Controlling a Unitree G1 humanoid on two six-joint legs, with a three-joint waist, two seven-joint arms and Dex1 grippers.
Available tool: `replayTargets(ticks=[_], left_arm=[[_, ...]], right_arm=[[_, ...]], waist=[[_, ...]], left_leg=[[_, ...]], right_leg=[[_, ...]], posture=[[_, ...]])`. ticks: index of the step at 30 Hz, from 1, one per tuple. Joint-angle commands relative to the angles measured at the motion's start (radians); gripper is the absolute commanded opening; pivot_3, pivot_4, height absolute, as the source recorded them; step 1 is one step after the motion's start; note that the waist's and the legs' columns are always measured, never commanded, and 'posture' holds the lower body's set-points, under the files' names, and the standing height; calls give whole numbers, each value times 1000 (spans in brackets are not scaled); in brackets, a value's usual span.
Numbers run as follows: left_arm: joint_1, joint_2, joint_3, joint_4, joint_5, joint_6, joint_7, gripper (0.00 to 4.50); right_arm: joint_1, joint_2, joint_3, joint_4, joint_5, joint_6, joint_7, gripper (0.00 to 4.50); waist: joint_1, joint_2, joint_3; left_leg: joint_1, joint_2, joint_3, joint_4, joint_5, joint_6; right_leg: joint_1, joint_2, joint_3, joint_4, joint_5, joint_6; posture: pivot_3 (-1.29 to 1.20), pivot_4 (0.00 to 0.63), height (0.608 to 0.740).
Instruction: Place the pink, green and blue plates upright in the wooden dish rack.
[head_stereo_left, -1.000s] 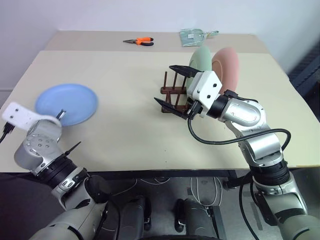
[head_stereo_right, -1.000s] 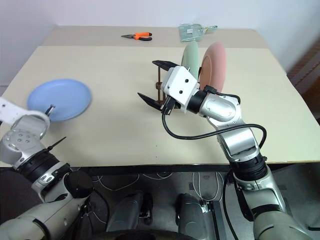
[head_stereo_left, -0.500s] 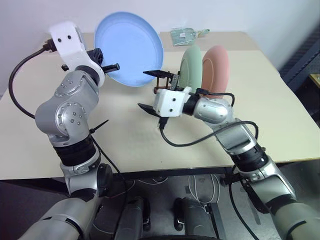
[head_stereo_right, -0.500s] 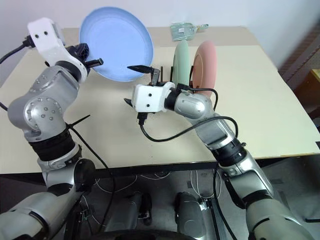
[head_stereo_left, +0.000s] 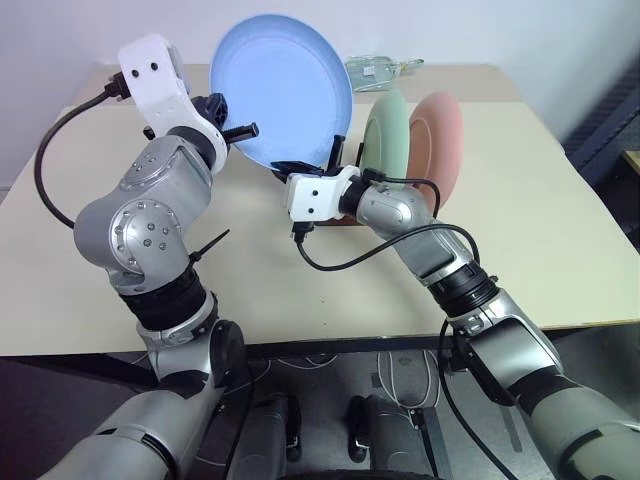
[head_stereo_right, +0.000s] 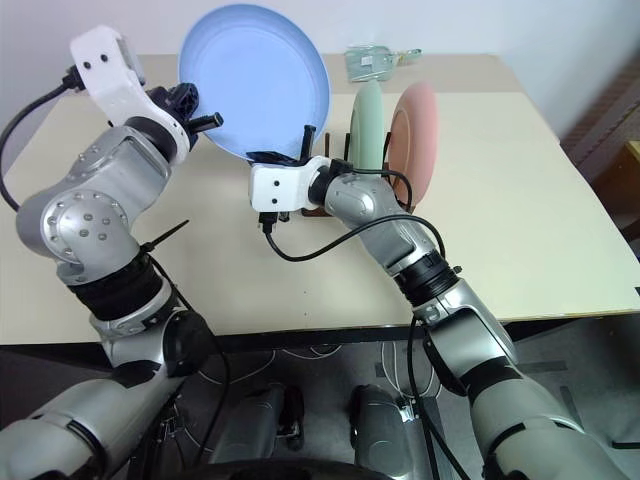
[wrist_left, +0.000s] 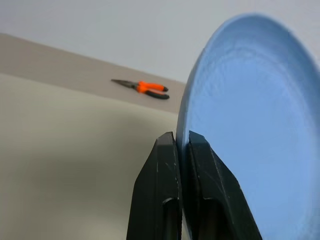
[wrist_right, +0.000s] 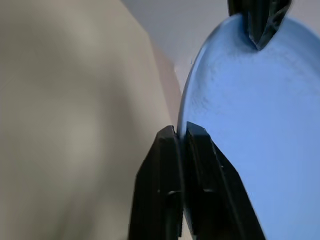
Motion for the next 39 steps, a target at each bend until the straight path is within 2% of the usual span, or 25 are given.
replayTargets(ticks=[1,2,4,5,7,9,11,13,15,17,20,26,34,39], left_arm=[[-70,-30,98,-9,-63,-67,26,1843],[-91,-29,137,4,-70,-109,44,2229],[-110,28,173,37,-19,-221,74,3292],[-106,89,189,73,31,-284,90,3730],[-65,206,181,144,99,-347,76,3730],[10,311,111,203,152,-386,4,3730],[134,388,-3,240,184,-425,-127,3730],[276,426,-119,258,195,-491,-281,3730],[413,448,-231,251,202,-574,-436,3730],[527,457,-316,211,187,-624,-564,3730],[610,437,-343,176,139,-647,-654,3730],[647,431,-347,133,84,-638,-741,3730],[667,442,-368,113,95,-635,-772,3730],[668,429,-376,105,98,-633,-766,3730]], right_arm=[[3,-15,-48,-62,9,-18,-9,0],[8,-19,-53,-76,14,-19,-4,0],[24,-25,-70,-117,43,-18,17,0],[36,-28,-89,-156,78,-9,35,0],[60,-6,-146,-244,222,56,98,0],[76,26,-206,-343,392,166,150,0],[77,77,-303,-462,662,395,157,0],[71,105,-404,-553,938,612,136,0],[60,123,-484,-592,1150,782,70,0],[43,147,-544,-579,1264,884,-38,0],[30,165,-590,-548,1343,965,-157,0],[19,186,-643,-482,1427,1031,-289,0],[-25,206,-689,-326,1488,1085,-403,0],[-54,202,-693,-237,1459,1086,-434,0]], waist=[[0,0,0],[-1,0,0],[-3,0,0],[-7,0,0],[-13,1,0],[-14,1,0],[-7,1,0],[6,0,0],[9,0,-1],[2,0,-1],[-3,0,-1],[-7,1,-1],[-2,1,-1],[-2,1,-1]], left_leg=[[0,0,0,0,0,0],[0,0,0,0,0,0],[0,0,0,0,0,0],[0,0,0,0,0,0],[1,0,1,-2,0,0],[3,0,2,-6,2,-3],[3,0,2,-9,3,-4],[3,0,1,-10,3,-4],[2,-1,-1,-9,2,-4],[2,-3,-1,-10,0,-6],[0,-3,0,-11,0,-7],[-3,1,2,-14,5,-7],[-3,1,4,-14,5,-6],[-3,1,4,-13,4,-5]], right_leg=[[0,0,0,0,0,0],[0,0,0,0,0,0],[0,0,0,0,0,0],[0,0,0,0,0,0],[-1,1,1,0,0,0],[-2,2,2,1,0,0],[-2,2,1,1,0,-1],[-1,2,1,1,0,-2],[0,1,0,0,0,-2],[-1,-4,1,-1,0,-2],[-5,-6,3,-1,0,-3],[-13,-3,3,4,-1,-10],[-14,-2,3,4,-1,-9],[-14,-2,3,4,-1,-9]], posture=[[0,150,740],[0,150,740],[0,150,740],[0,150,740],[0,150,740],[0,150,740],[0,150,740],[0,150,740],[0,150,740],[0,150,740],[0,150,740],[0,150,740],[0,150,740],[0,150,740]])
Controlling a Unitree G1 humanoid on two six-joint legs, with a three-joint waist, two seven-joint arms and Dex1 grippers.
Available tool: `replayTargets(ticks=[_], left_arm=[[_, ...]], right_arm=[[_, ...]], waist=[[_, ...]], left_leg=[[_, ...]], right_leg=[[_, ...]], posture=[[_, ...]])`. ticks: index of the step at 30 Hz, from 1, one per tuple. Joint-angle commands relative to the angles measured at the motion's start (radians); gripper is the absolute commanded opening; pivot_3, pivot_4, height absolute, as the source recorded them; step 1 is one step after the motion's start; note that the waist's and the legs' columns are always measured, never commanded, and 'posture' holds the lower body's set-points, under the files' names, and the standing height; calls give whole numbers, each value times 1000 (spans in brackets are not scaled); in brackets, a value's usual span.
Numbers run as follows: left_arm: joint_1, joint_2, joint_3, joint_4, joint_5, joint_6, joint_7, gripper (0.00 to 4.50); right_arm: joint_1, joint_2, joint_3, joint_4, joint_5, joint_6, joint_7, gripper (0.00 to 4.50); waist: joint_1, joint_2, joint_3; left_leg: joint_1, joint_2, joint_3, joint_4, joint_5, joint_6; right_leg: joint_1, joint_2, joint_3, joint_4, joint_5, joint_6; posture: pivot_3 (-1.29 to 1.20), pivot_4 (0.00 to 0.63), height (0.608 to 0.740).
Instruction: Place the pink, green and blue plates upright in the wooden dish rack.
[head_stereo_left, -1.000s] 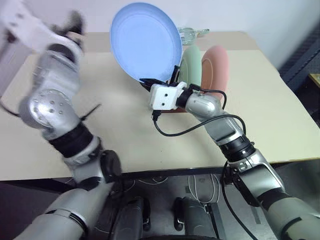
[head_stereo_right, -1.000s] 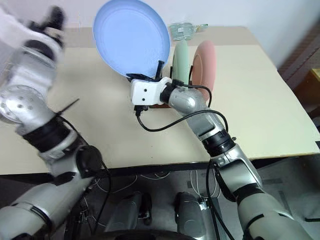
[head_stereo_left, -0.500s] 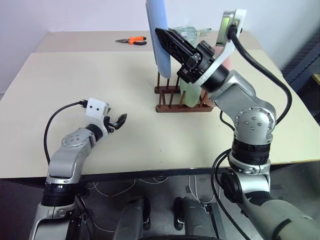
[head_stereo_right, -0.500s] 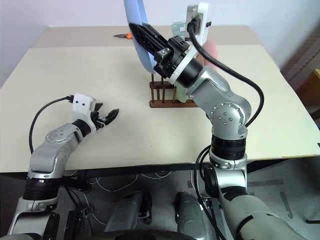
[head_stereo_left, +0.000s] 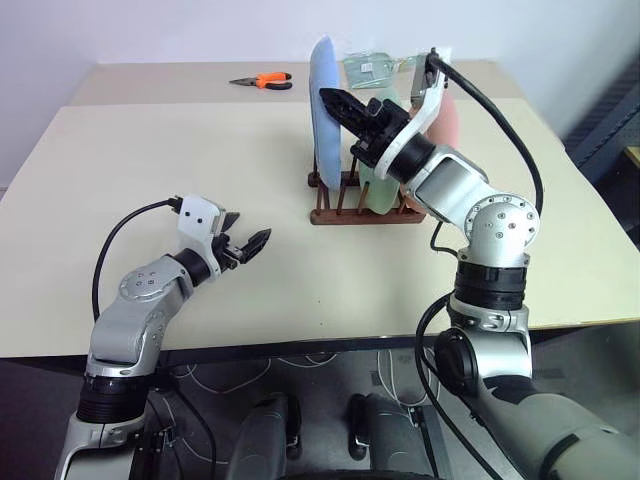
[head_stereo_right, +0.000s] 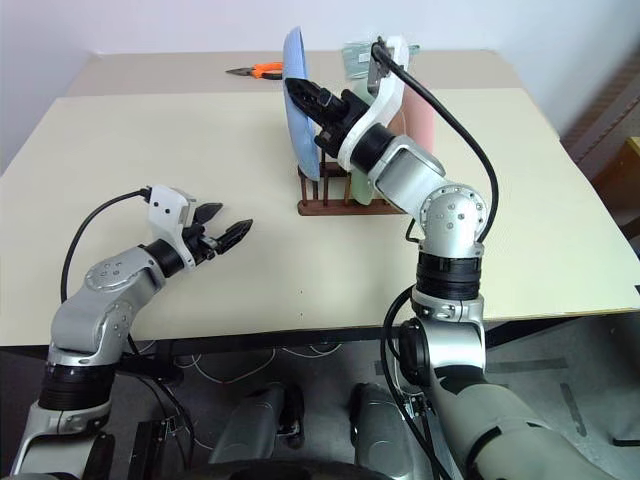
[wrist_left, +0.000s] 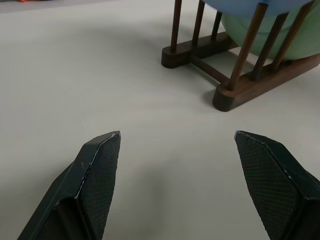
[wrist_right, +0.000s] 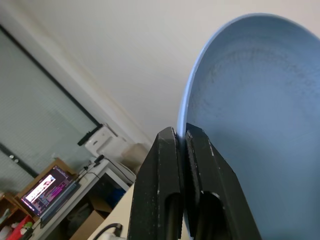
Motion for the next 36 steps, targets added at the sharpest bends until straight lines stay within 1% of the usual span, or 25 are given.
replayTargets(ticks=[1,4,5,7,8,9,10,12,13,14,16,19,20,21,24,27,32,36], left_arm=[[1,-5,-7,-46,0,-8,0,3730],[-1,-9,-10,-46,3,-9,2,3772],[-2,-10,-11,-46,3,-8,4,3772],[-1,-12,-12,-49,2,-7,7,3772],[2,-14,-13,-56,2,-5,9,3772],[5,-16,-14,-62,1,-3,13,3772],[7,-17,-15,-66,1,-1,15,3772],[14,-18,-16,-76,2,1,20,3772],[18,-17,-14,-80,4,2,24,3772],[27,-13,-7,-80,7,0,27,3772],[36,-10,-3,-84,11,0,34,3772],[62,28,1,-59,34,-26,14,3772],[68,38,1,-50,41,-34,8,3772],[69,39,-3,-48,45,-37,9,3772],[91,63,-10,-28,57,-58,-22,3772],[113,81,-15,-18,76,-82,-45,3772],[156,109,6,-6,94,-113,-59,3772],[179,111,22,-29,91,-107,-54,3772]], right_arm=[[-54,-3,-19,34,-14,-17,-11,0],[-74,-18,-7,72,-59,-34,9,901],[-79,-33,11,74,-95,-49,28,1360],[-74,-97,119,36,-233,-105,104,2397],[-58,-172,227,-15,-362,-179,178,2929],[-42,-235,310,-62,-469,-252,240,2929],[-30,-275,360,-88,-538,-306,281,2929],[-4,-357,412,-150,-639,-390,346,2929],[21,-401,415,-193,-675,-440,388,2929],[75,-467,383,-268,-672,-465,448,2929],[143,-535,330,-346,-654,-488,520,2929],[397,-658,46,-440,-436,-367,635,2929],[491,-690,-33,-447,-398,-343,674,2929],[548,-711,-79,-443,-379,-335,701,2929],[730,-720,-179,-354,-435,-371,708,2929],[825,-721,-189,-283,-505,-438,738,2929],[865,-691,-149,-196,-566,-521,764,2929],[867,-691,-111,-184,-598,-555,782,2929]], waist=[[-1,0,0],[-2,0,0],[-2,0,0],[0,0,0],[1,0,0],[2,0,0],[3,0,0],[1,0,0],[1,0,0],[4,0,0],[10,0,0],[21,-1,0],[30,-1,-1],[33,-1,-1],[27,-1,0],[24,0,-1],[24,2,-1],[29,2,-1]], left_leg=[[0,0,0,0,0,0],[0,0,0,0,0,0],[0,0,0,0,0,0],[0,0,0,0,0,0],[0,0,0,0,0,0],[-1,0,0,1,0,0],[-2,0,0,1,0,1],[-3,0,0,2,-1,2],[-3,0,0,2,-1,2],[-3,0,0,2,-1,1],[-3,0,0,2,-1,1],[-3,0,-1,3,-1,2],[-3,0,-2,3,-1,2],[-3,0,-2,3,-2,3],[-2,0,-2,4,-3,4],[1,1,-2,4,-3,4],[3,1,-1,3,-3,4],[3,1,-1,3,-3,4]], right_leg=[[0,0,0,0,0,0],[0,0,0,0,0,0],[0,0,0,0,0,0],[0,0,0,0,0,0],[0,0,0,0,0,0],[-1,0,0,0,0,0],[-2,0,0,0,0,0],[-3,0,0,0,-1,1],[-3,0,0,0,-1,1],[-3,0,0,0,-1,1],[-2,0,0,-1,-1,1],[0,-1,-1,-2,-1,2],[1,-1,-2,-2,-1,2],[2,-1,-3,-3,-1,2],[3,-2,-3,-4,0,2],[5,-1,-2,-3,0,1],[6,-1,0,-3,0,1],[6,-2,0,-3,0,1]], posture=[[0,150,740],[0,150,740],[0,150,740],[0,150,740],[0,150,740],[0,150,740],[0,150,740],[0,150,740],[0,150,740],[0,150,740],[0,150,740],[0,150,740],[0,150,740],[0,150,740],[0,150,740],[0,150,740],[0,150,740],[0,150,740]])
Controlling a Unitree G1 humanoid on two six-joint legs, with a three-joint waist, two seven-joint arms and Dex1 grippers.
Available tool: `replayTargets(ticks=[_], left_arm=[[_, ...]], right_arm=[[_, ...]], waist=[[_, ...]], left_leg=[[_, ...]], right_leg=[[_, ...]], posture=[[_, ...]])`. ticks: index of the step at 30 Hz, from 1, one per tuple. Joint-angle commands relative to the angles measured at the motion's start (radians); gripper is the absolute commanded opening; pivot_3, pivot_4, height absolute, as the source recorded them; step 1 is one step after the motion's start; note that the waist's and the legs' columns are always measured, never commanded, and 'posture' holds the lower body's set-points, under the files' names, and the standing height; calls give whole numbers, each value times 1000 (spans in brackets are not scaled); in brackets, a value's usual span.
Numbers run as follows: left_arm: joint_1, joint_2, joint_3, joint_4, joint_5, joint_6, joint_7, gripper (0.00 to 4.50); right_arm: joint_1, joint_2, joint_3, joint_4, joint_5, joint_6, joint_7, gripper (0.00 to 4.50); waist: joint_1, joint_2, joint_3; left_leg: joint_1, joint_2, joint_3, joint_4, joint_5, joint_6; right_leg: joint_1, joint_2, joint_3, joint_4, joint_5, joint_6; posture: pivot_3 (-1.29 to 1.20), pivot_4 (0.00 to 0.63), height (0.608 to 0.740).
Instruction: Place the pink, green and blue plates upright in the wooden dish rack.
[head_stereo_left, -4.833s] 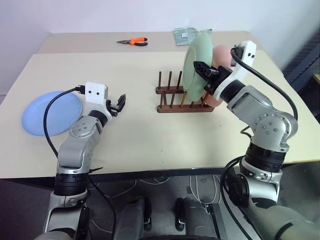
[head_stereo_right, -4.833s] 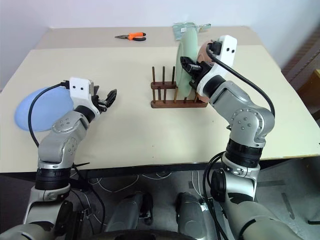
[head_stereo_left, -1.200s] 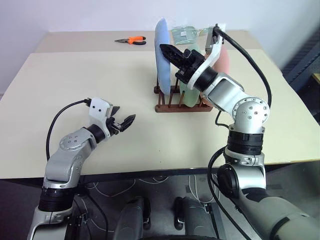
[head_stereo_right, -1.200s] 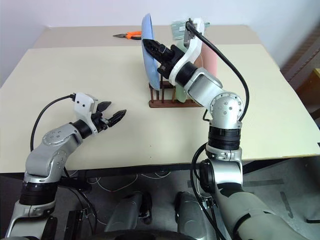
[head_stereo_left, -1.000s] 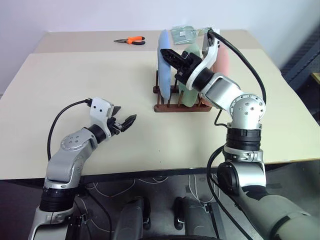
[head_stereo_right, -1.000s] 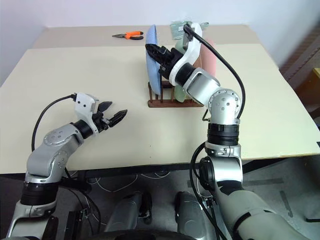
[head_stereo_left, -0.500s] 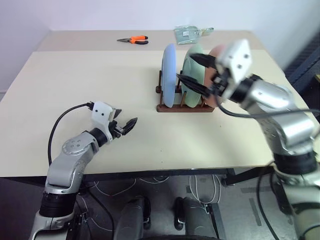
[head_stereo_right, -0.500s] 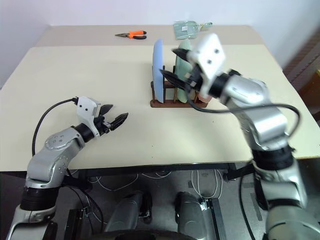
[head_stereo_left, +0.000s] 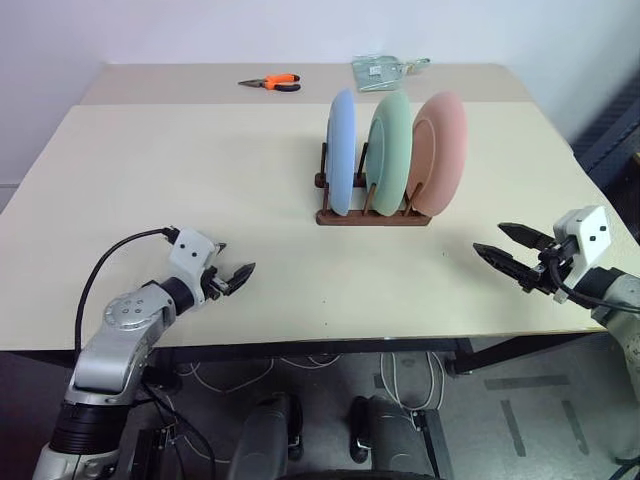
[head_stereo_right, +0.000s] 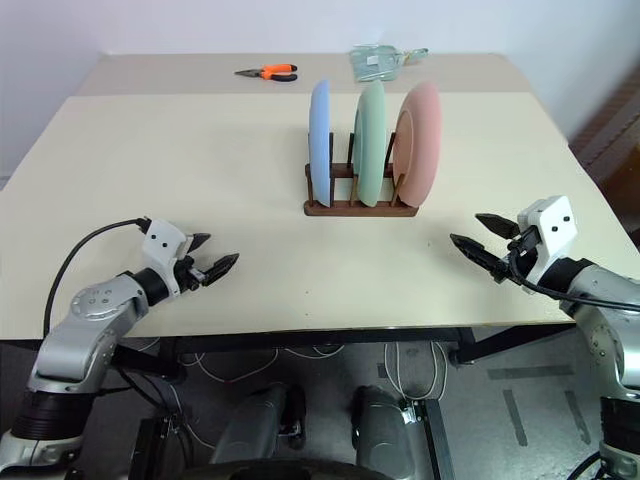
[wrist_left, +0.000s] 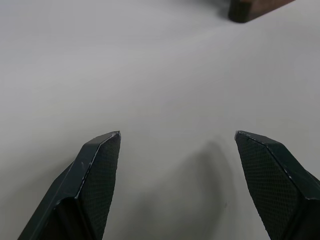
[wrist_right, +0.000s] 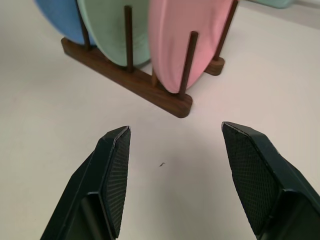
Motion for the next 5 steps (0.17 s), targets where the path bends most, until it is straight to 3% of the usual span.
replayTargets(ticks=[1,5], left_arm=[[16,11,41,-45,-1,-12,3,3772],[30,3,41,-54,6,-14,10,3772]], right_arm=[[-16,5,10,2,-21,-40,14,2929],[-78,14,36,50,-36,-53,1,2929]], waist=[[1,0,0],[0,0,0]], left_leg=[[0,0,0,0,0,0],[0,0,0,0,0,0]], right_leg=[[0,0,0,0,0,0],[0,0,0,0,0,0]], posture=[[0,150,740],[0,150,740]])
